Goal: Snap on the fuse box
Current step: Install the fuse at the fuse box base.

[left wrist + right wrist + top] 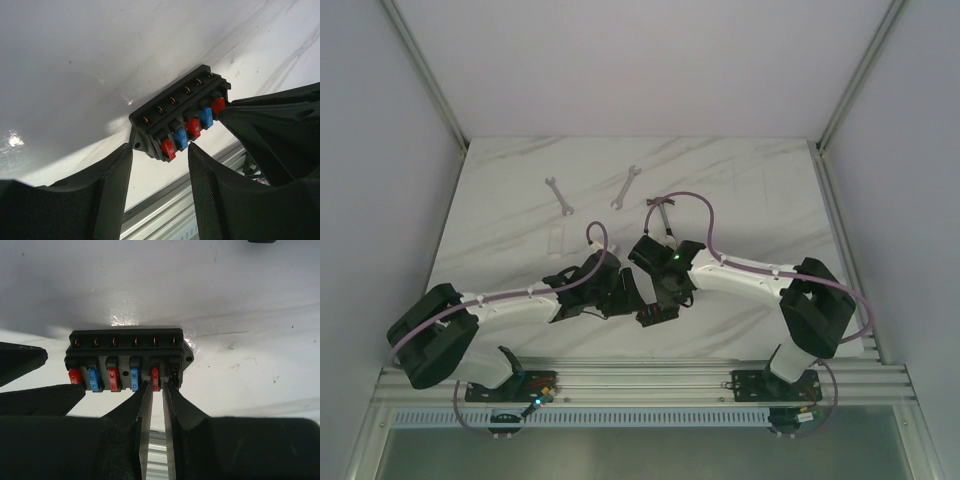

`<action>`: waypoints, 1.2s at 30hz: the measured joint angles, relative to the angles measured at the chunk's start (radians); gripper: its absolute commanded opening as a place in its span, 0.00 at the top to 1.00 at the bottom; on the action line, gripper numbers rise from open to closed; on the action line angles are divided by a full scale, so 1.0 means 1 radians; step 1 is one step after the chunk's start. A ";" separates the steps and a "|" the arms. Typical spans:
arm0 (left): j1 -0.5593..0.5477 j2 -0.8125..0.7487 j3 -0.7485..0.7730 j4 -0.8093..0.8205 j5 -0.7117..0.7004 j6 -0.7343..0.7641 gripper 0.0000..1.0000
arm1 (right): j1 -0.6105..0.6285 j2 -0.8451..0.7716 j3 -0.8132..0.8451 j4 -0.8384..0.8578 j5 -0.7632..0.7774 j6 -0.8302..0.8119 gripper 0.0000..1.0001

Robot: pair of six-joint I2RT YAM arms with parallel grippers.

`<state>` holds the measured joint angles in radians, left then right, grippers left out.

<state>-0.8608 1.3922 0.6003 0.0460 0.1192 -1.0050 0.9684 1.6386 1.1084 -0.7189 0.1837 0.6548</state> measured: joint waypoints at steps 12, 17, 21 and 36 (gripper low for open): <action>-0.003 0.037 0.000 0.001 0.000 -0.002 0.50 | 0.000 0.005 0.014 0.005 0.004 0.000 0.74; -0.003 0.041 0.001 0.007 0.004 -0.008 0.52 | 0.000 0.006 0.014 0.006 0.005 0.000 0.78; -0.003 0.041 0.001 0.009 0.004 -0.012 0.53 | 0.000 0.013 0.014 0.010 0.005 -0.001 0.80; -0.003 0.041 0.001 0.010 0.004 -0.012 0.54 | 0.000 0.045 0.015 0.020 0.002 -0.012 1.00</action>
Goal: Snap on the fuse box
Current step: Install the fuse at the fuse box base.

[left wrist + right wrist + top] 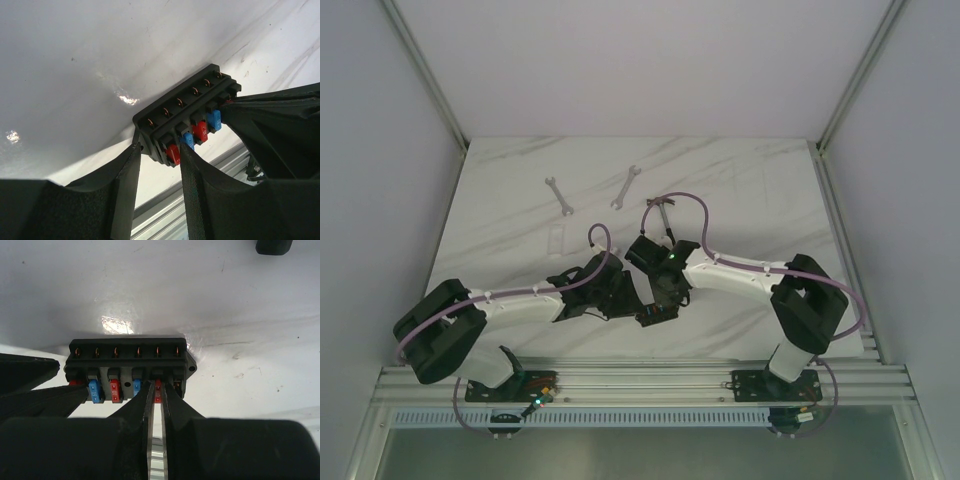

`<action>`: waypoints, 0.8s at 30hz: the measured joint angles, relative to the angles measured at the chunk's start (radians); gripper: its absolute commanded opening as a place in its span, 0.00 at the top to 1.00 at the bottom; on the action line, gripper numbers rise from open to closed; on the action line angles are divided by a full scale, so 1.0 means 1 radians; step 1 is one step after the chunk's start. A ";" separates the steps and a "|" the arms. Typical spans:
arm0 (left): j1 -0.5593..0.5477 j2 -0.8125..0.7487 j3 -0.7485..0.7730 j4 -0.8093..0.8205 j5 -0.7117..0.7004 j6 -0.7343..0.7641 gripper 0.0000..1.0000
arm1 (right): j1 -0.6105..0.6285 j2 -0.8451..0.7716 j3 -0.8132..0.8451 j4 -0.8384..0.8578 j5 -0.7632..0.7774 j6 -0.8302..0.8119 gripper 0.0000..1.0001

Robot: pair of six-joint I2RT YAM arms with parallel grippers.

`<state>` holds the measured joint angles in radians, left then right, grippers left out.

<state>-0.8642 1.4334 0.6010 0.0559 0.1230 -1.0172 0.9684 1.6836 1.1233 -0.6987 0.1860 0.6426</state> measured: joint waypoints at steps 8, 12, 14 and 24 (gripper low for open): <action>0.000 0.000 0.000 0.000 0.000 -0.003 0.55 | 0.000 0.007 0.001 0.000 -0.006 -0.017 1.00; 0.000 0.000 0.000 0.000 -0.003 -0.006 0.55 | 0.000 0.018 0.008 -0.003 -0.007 -0.033 1.00; 0.000 0.000 0.000 0.000 -0.006 -0.009 0.55 | 0.000 0.022 0.008 -0.001 -0.008 -0.042 1.00; -0.001 0.001 -0.010 0.016 -0.022 -0.030 0.57 | -0.003 0.042 0.007 0.007 -0.023 -0.068 1.00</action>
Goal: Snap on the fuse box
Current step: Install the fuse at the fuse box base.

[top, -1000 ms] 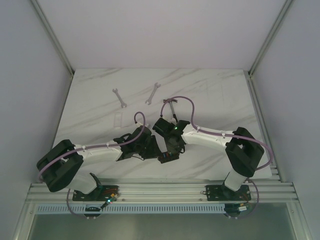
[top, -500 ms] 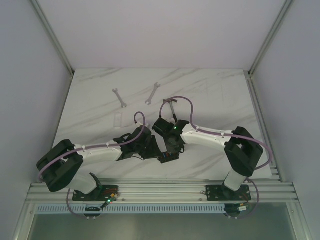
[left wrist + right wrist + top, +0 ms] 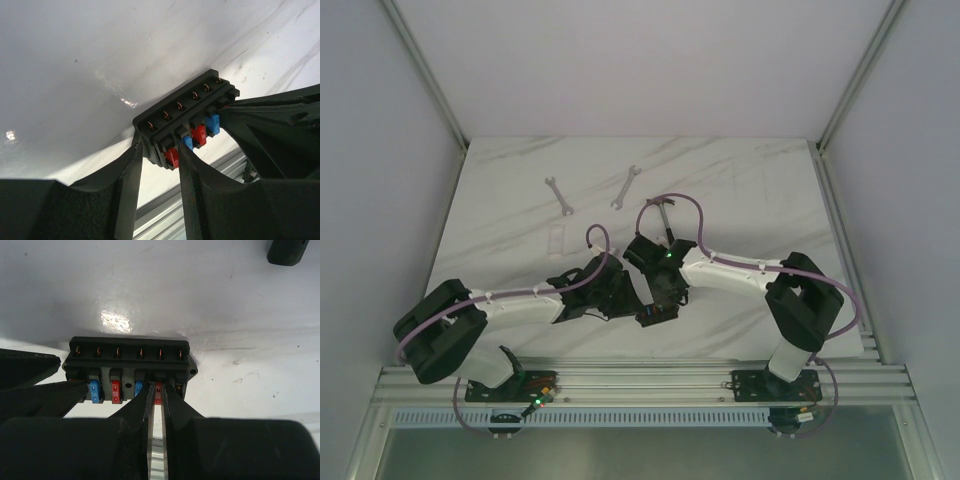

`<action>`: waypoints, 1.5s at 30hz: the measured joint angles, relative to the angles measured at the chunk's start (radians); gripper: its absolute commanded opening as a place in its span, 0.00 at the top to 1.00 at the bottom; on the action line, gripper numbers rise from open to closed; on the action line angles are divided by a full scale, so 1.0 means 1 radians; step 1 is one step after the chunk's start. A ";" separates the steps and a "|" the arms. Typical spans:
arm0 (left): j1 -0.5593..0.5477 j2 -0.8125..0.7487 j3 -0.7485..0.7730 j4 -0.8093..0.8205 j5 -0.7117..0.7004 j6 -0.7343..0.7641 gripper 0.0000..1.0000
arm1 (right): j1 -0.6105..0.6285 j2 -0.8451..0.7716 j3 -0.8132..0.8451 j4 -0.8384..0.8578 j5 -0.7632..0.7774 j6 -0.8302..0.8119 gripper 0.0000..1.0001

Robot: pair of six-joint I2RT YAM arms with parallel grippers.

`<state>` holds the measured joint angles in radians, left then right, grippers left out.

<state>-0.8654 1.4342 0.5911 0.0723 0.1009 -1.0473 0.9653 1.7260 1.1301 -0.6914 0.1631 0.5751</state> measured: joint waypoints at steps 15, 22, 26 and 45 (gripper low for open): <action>-0.001 0.003 -0.022 0.068 -0.029 -0.005 0.56 | -0.015 0.014 0.042 -0.007 0.007 -0.066 0.83; -0.001 0.000 -0.031 0.087 -0.037 -0.005 0.56 | -0.018 -0.003 0.041 -0.007 0.010 -0.060 0.77; -0.001 -0.001 -0.034 0.091 -0.038 -0.005 0.56 | -0.018 -0.016 0.042 -0.007 0.009 -0.051 0.77; -0.001 -0.003 -0.036 0.092 -0.039 -0.005 0.55 | -0.019 -0.017 0.042 -0.022 0.020 -0.026 1.00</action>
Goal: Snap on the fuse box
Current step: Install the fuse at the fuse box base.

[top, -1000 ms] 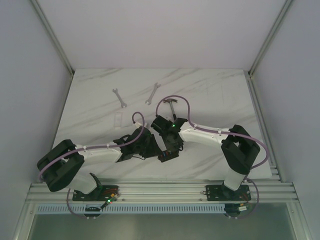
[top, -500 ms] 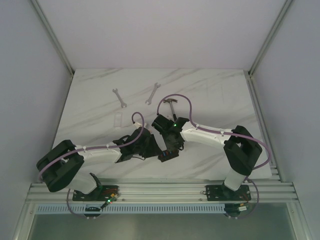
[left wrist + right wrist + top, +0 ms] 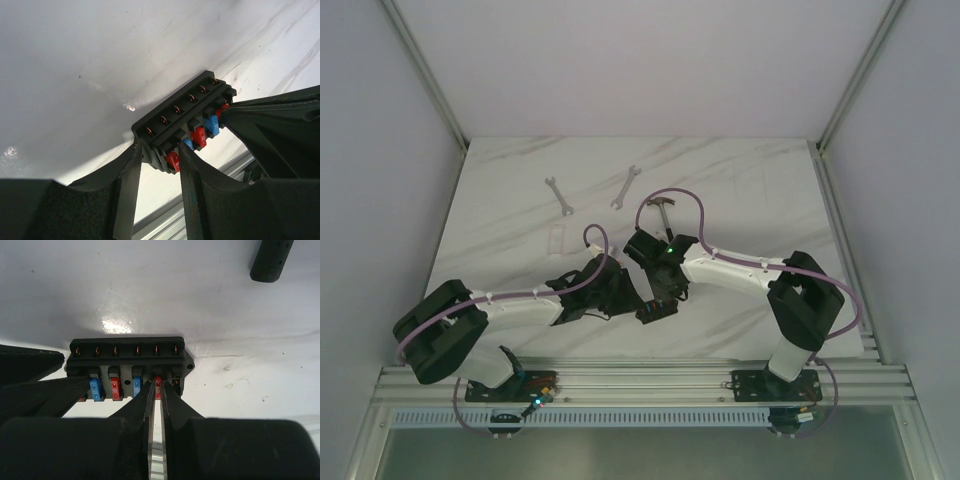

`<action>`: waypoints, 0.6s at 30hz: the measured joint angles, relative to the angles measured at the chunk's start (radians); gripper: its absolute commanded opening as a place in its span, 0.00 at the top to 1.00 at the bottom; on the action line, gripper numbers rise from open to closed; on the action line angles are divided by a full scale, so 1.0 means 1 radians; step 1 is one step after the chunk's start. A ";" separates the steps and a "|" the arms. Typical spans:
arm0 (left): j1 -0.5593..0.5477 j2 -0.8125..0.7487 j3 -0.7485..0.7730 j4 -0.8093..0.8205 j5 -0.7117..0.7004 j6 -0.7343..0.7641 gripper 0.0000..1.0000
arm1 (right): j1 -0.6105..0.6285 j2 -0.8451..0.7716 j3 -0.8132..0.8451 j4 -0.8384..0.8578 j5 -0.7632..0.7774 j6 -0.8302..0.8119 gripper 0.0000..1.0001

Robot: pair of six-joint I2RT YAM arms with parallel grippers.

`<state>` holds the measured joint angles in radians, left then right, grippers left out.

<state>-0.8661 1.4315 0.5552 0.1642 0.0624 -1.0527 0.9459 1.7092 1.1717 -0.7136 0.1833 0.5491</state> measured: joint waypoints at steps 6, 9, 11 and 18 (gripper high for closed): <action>0.000 0.000 0.000 0.000 0.000 0.000 0.55 | 0.000 0.011 0.000 0.000 0.000 -0.004 1.00; 0.000 0.000 -0.001 0.000 0.000 0.000 0.55 | 0.000 0.017 0.000 0.000 0.000 -0.012 1.00; 0.000 0.000 -0.001 0.000 0.000 0.000 0.55 | 0.000 0.024 -0.003 0.003 -0.002 -0.017 1.00; 0.000 0.000 -0.001 0.000 0.000 0.000 0.55 | 0.002 0.030 -0.008 0.013 -0.011 -0.036 1.00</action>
<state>-0.8661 1.4315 0.5541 0.1638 0.0620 -1.0527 0.9482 1.7393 1.1633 -0.7002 0.1722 0.5129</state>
